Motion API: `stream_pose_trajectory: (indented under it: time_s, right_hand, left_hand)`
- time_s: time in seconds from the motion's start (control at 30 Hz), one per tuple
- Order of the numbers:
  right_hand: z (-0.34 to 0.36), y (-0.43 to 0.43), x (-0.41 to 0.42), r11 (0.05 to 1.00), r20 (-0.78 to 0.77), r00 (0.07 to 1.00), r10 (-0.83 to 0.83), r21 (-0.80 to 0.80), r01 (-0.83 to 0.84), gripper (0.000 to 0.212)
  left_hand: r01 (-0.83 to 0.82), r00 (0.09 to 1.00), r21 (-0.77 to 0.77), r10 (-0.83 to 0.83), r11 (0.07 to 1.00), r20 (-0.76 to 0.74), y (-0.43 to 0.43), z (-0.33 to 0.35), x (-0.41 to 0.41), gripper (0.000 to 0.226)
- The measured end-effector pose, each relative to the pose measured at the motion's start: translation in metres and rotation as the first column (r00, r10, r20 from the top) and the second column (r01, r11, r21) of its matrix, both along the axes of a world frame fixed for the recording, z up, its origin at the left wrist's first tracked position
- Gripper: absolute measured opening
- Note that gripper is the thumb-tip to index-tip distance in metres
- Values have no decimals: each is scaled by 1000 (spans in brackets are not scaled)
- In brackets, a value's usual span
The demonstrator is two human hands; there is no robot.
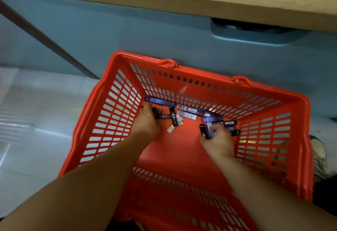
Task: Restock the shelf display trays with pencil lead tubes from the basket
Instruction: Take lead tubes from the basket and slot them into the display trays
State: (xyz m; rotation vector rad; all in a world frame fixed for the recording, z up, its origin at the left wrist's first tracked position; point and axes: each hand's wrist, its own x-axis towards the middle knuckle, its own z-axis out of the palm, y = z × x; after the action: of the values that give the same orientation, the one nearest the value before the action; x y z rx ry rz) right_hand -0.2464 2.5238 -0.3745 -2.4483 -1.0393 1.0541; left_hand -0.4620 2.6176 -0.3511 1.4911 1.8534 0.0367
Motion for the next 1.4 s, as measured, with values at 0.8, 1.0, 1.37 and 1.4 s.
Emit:
stream_pose_trajectory:
  time_s: [0.8, 1.0, 1.37, 1.4]
  right_hand:
    - [10, 4, 3, 985, -187, 968, -167, -78, 155, 17]
    - [27, 18, 19, 909, -501, 762, -410, -151, 389, 26]
    - [30, 32, 32, 995, -279, 959, -42, -93, 17, 27]
    - [29, 33, 36, 993, -194, 979, 65, -87, -83, 36]
  left_hand:
    - [201, 978, -109, -193, 974, 78, -2, -9, 29, 43]
    - [339, 923, -37, -340, 940, -180, -9, -19, 50, 70]
    - [563, 760, -79, -553, 823, -341, -25, -25, 32, 51]
    - [560, 761, -88, -554, 824, -337, -24, -25, 33, 51]
